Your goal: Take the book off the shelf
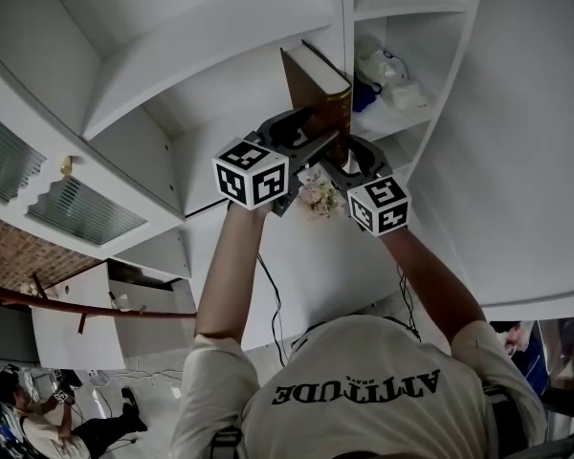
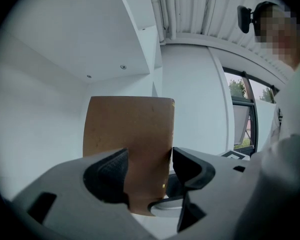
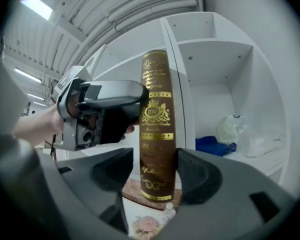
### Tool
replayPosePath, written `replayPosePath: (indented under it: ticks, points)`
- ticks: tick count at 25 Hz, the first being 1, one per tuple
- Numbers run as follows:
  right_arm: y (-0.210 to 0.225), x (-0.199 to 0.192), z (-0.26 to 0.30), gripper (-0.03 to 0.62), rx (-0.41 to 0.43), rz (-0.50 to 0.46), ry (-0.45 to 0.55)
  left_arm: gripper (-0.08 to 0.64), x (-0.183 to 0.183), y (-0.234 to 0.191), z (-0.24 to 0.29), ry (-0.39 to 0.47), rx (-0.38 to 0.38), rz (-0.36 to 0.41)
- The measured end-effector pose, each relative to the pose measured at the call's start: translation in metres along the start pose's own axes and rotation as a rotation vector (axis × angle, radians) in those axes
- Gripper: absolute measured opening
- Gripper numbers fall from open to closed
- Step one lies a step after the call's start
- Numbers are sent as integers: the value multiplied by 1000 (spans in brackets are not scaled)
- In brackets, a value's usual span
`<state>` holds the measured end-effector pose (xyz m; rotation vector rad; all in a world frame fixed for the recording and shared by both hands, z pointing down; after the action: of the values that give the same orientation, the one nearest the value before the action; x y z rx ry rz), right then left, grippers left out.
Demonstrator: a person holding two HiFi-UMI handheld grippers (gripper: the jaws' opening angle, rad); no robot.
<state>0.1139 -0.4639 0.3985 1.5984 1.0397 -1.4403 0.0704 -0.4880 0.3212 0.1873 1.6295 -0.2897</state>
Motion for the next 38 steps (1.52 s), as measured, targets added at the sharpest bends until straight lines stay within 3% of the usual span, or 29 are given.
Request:
replayPosePath:
  ticks: [13, 24, 38]
  points:
    - [10, 0, 14, 241, -214, -33, 32, 290, 0, 3, -2, 26, -58, -29]
    - [6, 5, 0, 221, -158, -59, 65, 290, -7, -2, -30, 67, -58, -5]
    - [5, 13, -33, 221, -152, -27, 119, 290, -36, 3, -73, 48, 27, 27]
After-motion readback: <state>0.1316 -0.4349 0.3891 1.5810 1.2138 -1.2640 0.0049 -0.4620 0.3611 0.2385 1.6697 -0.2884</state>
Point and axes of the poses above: the fingertips, and each gripper's own axes: z forward along the fingers, y to its right, x out of its top, the point moved 3 cm from there along -z, backward along the fingers, and after that the axes turned 7 degrees about y, right-handed, at the moved point
